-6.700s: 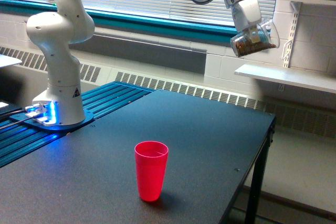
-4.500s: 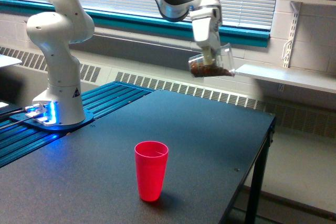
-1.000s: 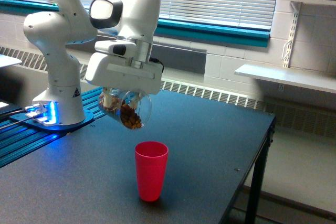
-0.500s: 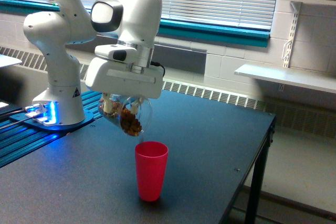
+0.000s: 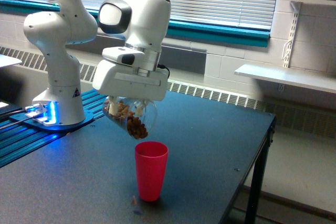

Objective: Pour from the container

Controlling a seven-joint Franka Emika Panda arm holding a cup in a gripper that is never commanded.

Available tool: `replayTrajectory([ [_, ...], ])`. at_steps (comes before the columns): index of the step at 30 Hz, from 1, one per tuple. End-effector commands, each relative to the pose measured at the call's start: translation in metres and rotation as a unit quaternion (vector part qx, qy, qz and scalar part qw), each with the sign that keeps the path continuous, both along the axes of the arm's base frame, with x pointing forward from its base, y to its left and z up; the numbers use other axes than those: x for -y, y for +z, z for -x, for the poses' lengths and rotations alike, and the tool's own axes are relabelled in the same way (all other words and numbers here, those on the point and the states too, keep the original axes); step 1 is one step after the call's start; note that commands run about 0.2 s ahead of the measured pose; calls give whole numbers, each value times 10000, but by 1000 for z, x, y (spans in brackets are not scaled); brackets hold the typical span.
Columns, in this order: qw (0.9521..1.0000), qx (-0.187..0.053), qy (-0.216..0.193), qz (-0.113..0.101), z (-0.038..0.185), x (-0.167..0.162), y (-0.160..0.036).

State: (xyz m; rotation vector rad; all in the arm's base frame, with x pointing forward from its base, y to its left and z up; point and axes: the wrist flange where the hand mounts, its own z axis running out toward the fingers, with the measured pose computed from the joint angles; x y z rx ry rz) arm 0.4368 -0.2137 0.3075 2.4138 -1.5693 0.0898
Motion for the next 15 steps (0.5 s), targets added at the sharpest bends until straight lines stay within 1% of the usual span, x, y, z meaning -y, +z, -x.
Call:
replayTrajectory([
  [1,9997,-91,208,-36,-9,-9,1],
  [9,9995,-212,251,-34,-14,-15,0],
  [15,9990,-400,214,-9,-15,-17,0],
])
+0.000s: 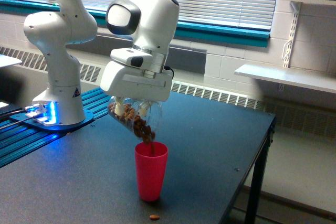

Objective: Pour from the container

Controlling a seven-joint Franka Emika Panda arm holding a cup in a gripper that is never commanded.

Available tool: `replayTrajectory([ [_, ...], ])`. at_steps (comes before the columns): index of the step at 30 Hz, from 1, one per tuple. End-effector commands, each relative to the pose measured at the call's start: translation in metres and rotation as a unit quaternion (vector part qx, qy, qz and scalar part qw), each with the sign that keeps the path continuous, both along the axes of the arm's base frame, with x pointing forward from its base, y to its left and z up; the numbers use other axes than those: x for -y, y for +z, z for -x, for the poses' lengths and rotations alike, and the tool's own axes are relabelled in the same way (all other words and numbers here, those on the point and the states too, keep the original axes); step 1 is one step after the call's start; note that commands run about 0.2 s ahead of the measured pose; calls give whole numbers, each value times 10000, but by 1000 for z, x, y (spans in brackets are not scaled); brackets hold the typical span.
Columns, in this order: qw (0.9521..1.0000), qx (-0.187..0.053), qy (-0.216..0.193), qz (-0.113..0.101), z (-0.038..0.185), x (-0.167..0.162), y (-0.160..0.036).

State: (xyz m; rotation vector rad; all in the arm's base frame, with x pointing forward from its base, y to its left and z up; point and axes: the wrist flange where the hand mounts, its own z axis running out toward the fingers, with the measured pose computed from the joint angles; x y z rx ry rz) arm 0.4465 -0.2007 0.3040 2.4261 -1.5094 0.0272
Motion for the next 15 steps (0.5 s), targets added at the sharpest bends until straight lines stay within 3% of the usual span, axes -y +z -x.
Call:
replayTrajectory([
  [1,9999,-154,37,29,-6,-4,4],
  [15,9994,-343,-8,37,-10,-3,4],
])
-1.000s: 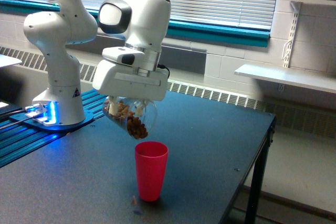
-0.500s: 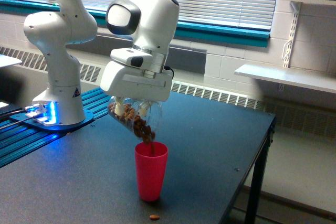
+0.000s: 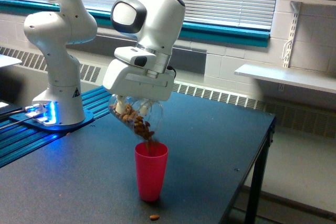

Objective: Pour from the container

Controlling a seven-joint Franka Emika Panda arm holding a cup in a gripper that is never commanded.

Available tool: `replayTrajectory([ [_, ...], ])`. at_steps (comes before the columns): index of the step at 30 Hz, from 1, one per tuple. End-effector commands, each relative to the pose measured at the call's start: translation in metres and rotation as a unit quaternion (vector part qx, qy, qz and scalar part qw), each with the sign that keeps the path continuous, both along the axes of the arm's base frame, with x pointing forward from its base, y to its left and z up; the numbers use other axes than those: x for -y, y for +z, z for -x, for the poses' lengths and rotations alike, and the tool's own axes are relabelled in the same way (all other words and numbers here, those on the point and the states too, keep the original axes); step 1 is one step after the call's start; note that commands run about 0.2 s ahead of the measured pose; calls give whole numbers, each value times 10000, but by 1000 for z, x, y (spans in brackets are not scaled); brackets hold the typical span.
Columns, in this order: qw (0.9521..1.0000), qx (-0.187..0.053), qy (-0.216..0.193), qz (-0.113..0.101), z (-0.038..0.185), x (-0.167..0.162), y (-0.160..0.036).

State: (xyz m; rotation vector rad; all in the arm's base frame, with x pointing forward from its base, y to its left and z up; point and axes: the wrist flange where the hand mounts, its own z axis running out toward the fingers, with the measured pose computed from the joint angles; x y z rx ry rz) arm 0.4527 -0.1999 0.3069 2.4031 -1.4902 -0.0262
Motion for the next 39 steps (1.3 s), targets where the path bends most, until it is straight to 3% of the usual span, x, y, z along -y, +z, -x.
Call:
replayTrajectory([
  [1,9999,-138,-2,10,-4,-2,1],
  [18,9996,-262,-130,12,-12,1,0],
  [39,9993,-305,-94,-213,-19,-5,8],
])
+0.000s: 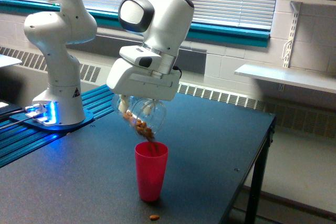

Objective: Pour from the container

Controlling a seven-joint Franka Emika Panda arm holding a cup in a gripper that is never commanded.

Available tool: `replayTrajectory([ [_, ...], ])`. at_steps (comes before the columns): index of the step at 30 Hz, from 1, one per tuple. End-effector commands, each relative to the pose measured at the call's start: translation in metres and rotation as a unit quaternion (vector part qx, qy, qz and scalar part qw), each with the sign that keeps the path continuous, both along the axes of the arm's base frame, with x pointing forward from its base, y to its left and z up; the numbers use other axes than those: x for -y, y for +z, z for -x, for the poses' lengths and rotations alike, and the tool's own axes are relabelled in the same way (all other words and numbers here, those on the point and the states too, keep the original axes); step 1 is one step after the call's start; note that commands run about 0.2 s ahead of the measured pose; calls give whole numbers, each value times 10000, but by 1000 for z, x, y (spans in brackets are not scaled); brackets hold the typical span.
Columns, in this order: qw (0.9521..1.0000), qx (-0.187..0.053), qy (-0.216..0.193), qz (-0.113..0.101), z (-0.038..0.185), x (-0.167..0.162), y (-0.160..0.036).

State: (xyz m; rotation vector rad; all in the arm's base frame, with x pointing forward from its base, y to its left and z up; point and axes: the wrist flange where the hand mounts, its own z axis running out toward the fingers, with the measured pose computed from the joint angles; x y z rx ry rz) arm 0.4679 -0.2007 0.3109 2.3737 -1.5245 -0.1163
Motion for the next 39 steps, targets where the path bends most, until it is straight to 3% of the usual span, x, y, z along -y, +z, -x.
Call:
replayTrajectory([
  [1,9999,-37,117,-106,-4,-6,5],
  [15,9994,-204,141,-245,-1,-10,7],
  [27,9996,-128,106,-247,-1,-10,10],
  [39,9997,101,177,-141,3,-16,19],
])
